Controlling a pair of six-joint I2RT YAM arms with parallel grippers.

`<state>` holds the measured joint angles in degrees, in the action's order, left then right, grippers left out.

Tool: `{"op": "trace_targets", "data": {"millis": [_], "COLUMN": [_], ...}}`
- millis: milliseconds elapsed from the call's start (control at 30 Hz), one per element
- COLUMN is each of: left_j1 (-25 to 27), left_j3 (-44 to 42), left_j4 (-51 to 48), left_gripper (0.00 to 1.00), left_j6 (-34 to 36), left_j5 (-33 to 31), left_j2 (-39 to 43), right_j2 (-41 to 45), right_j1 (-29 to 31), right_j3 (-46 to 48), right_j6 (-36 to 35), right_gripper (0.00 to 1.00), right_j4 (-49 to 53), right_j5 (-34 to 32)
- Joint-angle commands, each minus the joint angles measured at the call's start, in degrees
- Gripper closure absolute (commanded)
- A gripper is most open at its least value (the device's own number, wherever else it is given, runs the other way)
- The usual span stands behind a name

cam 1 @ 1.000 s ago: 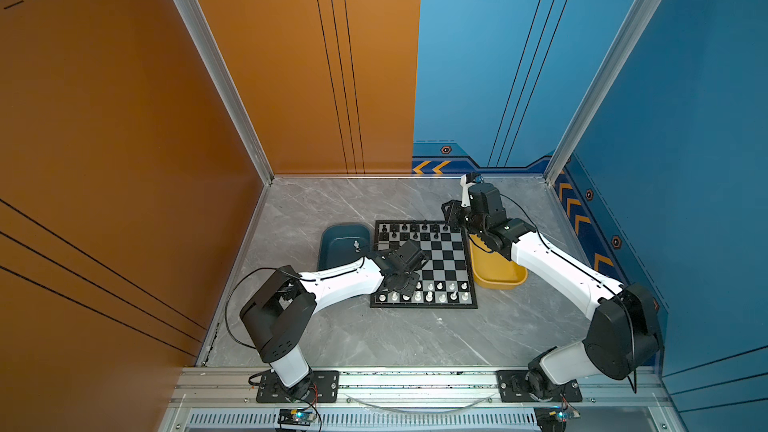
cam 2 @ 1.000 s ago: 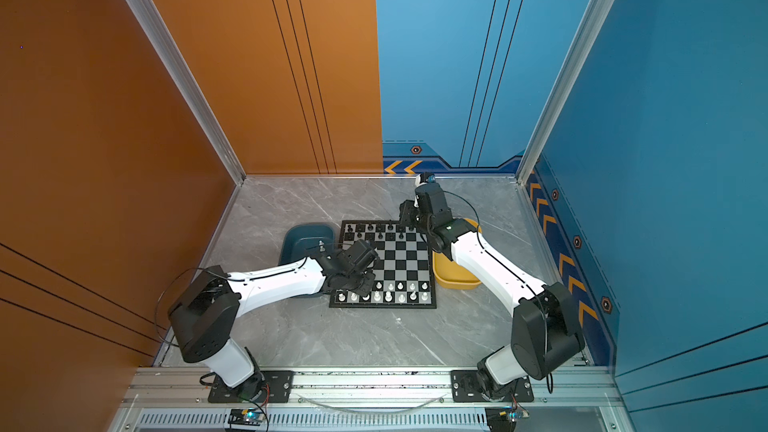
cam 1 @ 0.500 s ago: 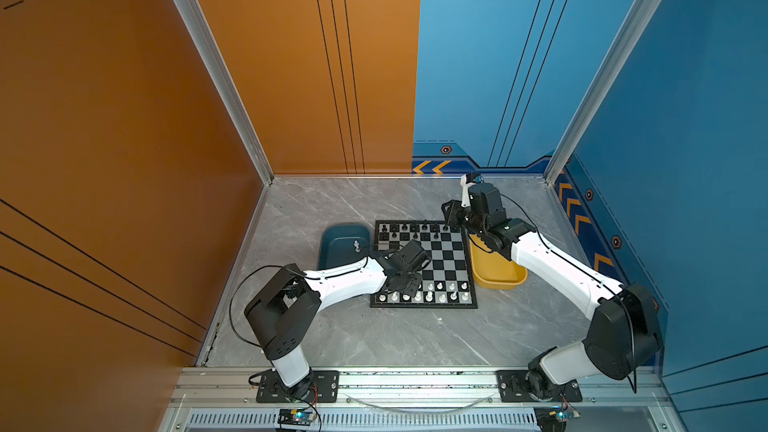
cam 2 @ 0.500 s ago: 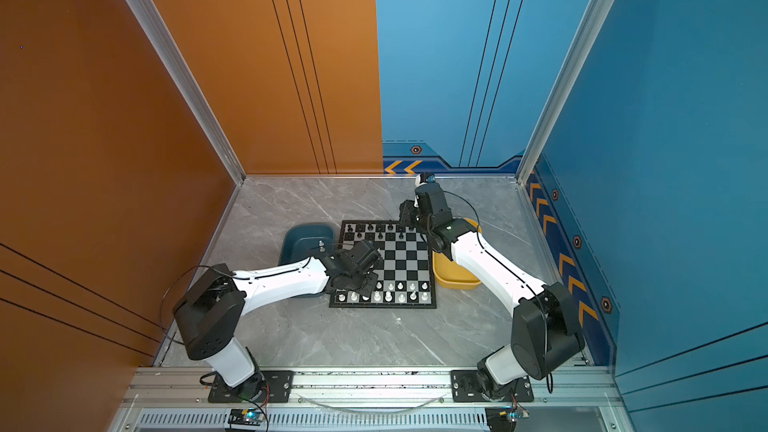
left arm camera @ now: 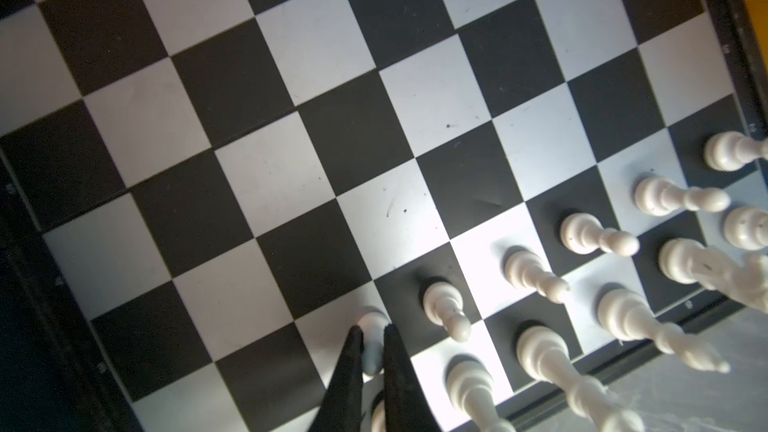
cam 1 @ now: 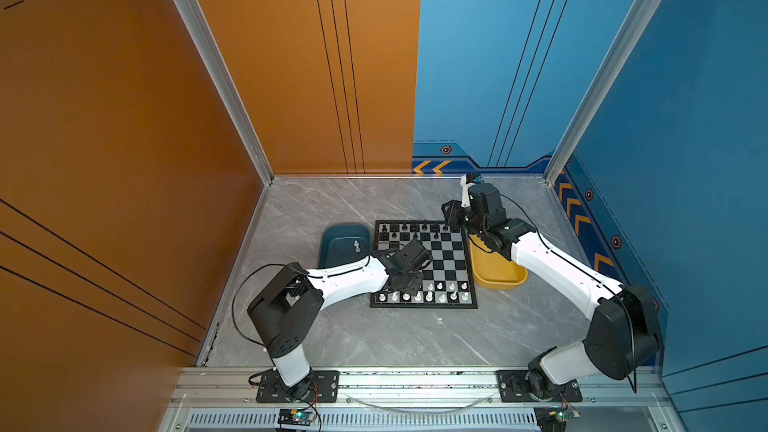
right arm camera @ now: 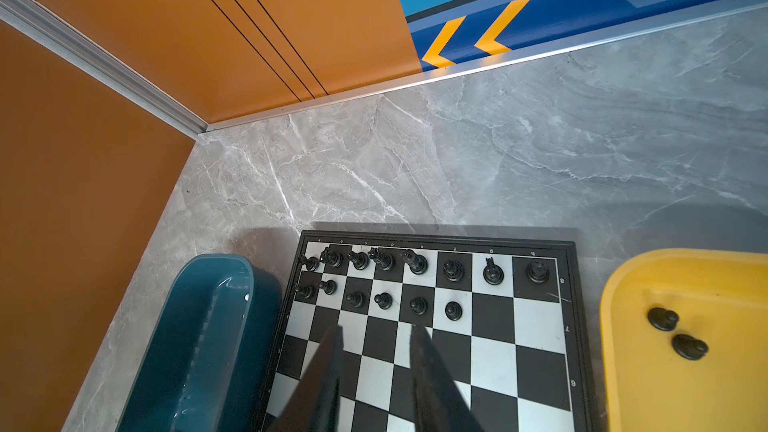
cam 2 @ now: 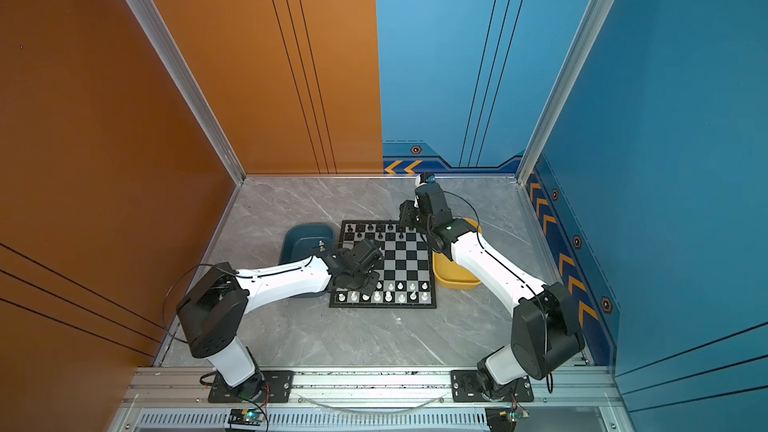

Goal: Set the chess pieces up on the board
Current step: 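Lower the white pawn onto the empty pawn-row square and open the left gripper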

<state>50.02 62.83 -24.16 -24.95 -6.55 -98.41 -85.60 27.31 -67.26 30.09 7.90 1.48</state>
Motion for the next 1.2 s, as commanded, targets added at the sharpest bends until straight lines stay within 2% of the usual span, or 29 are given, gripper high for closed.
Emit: {"op": "trace_targets", "data": {"millis": [0, 567, 1167], "left_j1": [1.03, 1.44, 1.92], "left_j3": [1.03, 0.91, -0.12], "left_j4": [-2.03, -4.61, -5.85], "left_gripper": [0.87, 0.94, 0.95], "left_j6": [0.05, 0.25, -0.19], "left_j5": [0.48, -2.54, -5.03], "left_j2": [-1.61, -0.4, 0.94], "right_j2": [1.4, 1.4, 1.49], "right_j1": [-0.26, -0.24, -0.2], "right_j3": [0.65, 0.67, 0.77], "right_j6": [0.5, 0.5, 0.59], "right_gripper": [0.7, 0.7, 0.7], "right_j4": [-0.34, -0.31, -0.32], "right_j5": [-0.22, -0.2, -0.07]}}
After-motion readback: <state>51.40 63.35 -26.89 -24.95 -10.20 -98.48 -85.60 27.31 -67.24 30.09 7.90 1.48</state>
